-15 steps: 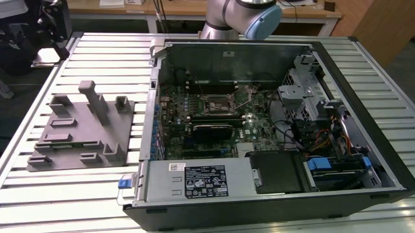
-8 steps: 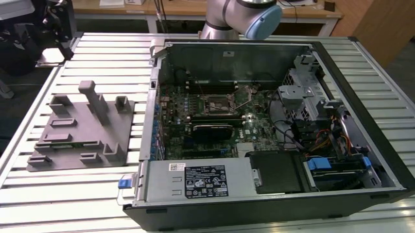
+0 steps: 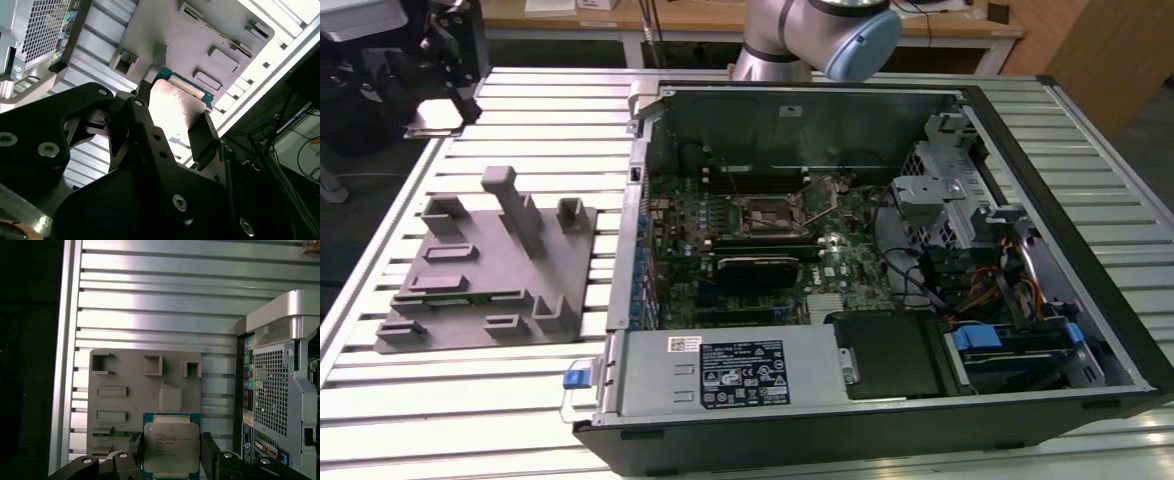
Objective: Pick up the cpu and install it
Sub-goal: 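Pick up the cpu and move it towards the insertion slot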
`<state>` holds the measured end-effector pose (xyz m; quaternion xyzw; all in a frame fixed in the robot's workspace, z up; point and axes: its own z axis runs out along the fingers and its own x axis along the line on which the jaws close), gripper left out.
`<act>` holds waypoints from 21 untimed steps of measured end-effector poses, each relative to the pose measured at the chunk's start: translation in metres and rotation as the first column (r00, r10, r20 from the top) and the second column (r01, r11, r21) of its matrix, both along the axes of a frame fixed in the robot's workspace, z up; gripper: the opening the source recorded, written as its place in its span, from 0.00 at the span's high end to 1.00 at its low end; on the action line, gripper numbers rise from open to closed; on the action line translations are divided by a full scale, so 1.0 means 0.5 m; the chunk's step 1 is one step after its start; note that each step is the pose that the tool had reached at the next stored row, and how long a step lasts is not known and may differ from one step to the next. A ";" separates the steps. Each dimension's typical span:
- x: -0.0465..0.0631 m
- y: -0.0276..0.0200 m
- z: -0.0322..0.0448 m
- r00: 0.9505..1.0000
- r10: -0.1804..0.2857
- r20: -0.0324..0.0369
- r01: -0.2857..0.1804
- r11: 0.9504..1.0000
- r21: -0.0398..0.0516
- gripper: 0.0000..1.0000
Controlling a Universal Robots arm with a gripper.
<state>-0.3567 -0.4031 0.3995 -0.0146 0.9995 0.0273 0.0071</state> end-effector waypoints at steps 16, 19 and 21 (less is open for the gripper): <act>0.039 0.0000 0.000 1.000 0.000 0.000 0.000 1.000 0.000 0.45; 0.046 0.0000 0.000 1.000 0.000 0.000 0.000 1.000 0.000 0.45; 0.052 0.0000 0.000 1.000 0.000 0.000 0.000 1.000 0.000 0.45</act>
